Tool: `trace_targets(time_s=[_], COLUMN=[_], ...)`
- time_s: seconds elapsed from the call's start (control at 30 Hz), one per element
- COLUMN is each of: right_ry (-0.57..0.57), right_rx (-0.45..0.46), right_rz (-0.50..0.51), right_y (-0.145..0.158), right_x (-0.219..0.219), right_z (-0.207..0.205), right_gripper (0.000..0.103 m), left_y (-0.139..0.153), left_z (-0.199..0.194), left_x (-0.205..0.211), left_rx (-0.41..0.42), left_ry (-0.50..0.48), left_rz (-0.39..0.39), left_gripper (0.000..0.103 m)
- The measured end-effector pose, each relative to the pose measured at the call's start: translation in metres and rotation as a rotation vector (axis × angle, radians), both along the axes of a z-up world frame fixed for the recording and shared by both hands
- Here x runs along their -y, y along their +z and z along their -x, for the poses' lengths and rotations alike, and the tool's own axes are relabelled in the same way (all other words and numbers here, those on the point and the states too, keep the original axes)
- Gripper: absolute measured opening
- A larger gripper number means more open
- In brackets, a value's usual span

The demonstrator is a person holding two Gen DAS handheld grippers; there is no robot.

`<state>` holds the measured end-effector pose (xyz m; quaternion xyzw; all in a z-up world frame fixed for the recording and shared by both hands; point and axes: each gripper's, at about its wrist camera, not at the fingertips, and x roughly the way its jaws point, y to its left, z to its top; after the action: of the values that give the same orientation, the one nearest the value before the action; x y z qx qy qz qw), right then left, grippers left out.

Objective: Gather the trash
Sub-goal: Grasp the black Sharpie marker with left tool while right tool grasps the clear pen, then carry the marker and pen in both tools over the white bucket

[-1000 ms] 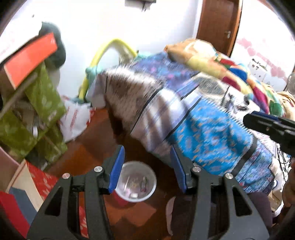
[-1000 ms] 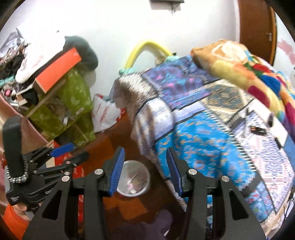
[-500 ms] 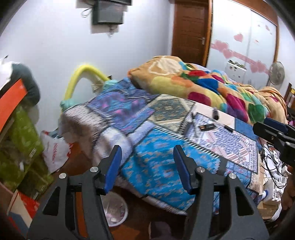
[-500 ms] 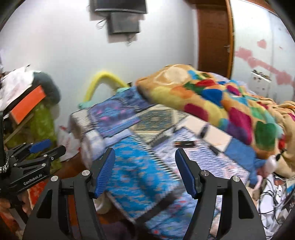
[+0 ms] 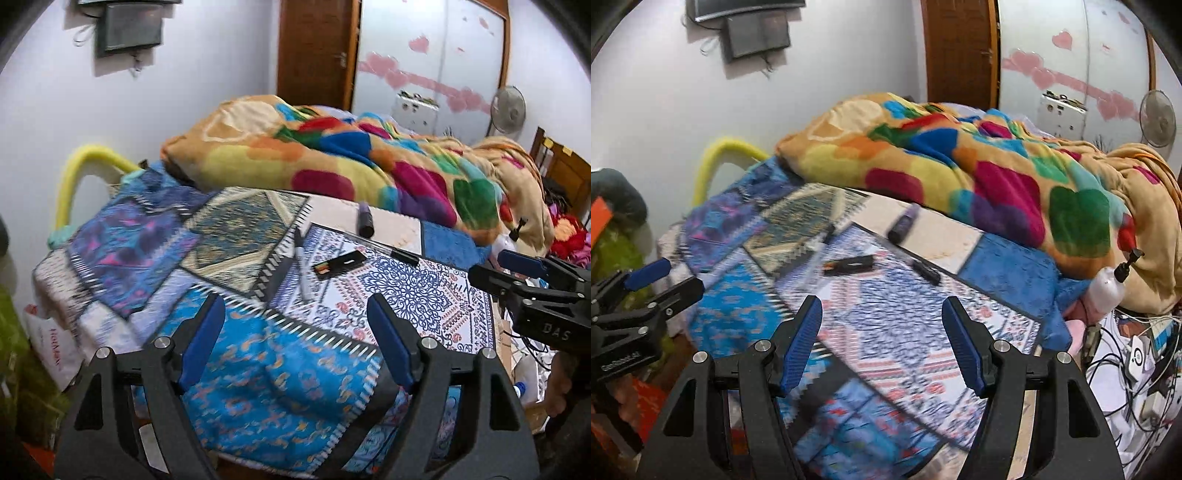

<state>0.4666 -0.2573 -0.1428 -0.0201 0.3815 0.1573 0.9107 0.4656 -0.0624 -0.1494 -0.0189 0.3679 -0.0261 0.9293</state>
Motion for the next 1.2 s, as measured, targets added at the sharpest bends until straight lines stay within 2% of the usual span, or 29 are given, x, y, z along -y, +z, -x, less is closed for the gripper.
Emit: trace_targets(time_s=[0.2, 0.4, 0.47, 0.53, 0.57, 0.67, 0.73, 0.8, 0.83, 0.97, 1.03, 1.1, 1.2], right_ry=[0.005, 0.044, 0.061, 0.081, 0.089, 0.112, 0.130, 0.147, 0.168, 0.191, 0.200, 0.198, 0.192], right_rx=[-0.060, -0.066, -0.064, -0.061, -0.061, -0.074, -0.082, -0.099, -0.132, -0.117, -0.121, -0.135, -0.155], right_rz=[0.003, 0.096, 0.123, 0.141, 0.144, 0.149, 0.152, 0.159, 0.149, 0.130, 0.110, 0.096, 0.063], right_y=[-0.030, -0.059, -0.066, -0.073, -0.076, -0.082, -0.086, -0.091, -0.095, -0.095, -0.094, -0.093, -0.090], right_x=[0.011, 0.000, -0.004, -0.008, -0.009, -0.010, -0.011, -0.012, -0.013, -0.012, -0.012, -0.011, -0.009], right_z=[-0.040, -0.084, -0.093, -0.103, -0.106, -0.115, -0.120, -0.124, -0.127, -0.117, -0.112, -0.105, -0.096], right_gripper=[0.064, 0.064, 0.064, 0.063, 0.061, 0.046, 0.042, 0.028, 0.027, 0.018, 0.014, 0.013, 0.013], left_y=[-0.034, -0.065, -0.075, -0.084, -0.089, -0.099, -0.103, -0.105, -0.106, -0.108, -0.108, -0.106, -0.102], left_z=[-0.044, -0.089, -0.105, -0.120, -0.128, -0.143, -0.150, -0.155, -0.157, -0.159, -0.159, -0.158, -0.153], left_x=[0.006, -0.005, -0.007, -0.009, -0.009, -0.007, -0.006, -0.004, -0.003, -0.002, -0.004, -0.009, -0.019], left_rx=[-0.066, -0.124, -0.144, -0.174, -0.192, -0.223, -0.222, -0.222, -0.221, -0.215, -0.214, -0.223, -0.250], left_ry=[-0.030, -0.005, 0.008, 0.011, 0.013, 0.021, 0.030, 0.033, 0.036, 0.045, 0.057, 0.059, 0.057], left_rz=[0.026, 0.078, 0.075, 0.070, 0.067, 0.056, 0.036, 0.012, 0.001, -0.019, -0.032, -0.010, 0.071], left_gripper=[0.079, 0.078, 0.074, 0.065, 0.063, 0.054, 0.052, 0.047, 0.044, 0.033, 0.017, 0.010, 0.010])
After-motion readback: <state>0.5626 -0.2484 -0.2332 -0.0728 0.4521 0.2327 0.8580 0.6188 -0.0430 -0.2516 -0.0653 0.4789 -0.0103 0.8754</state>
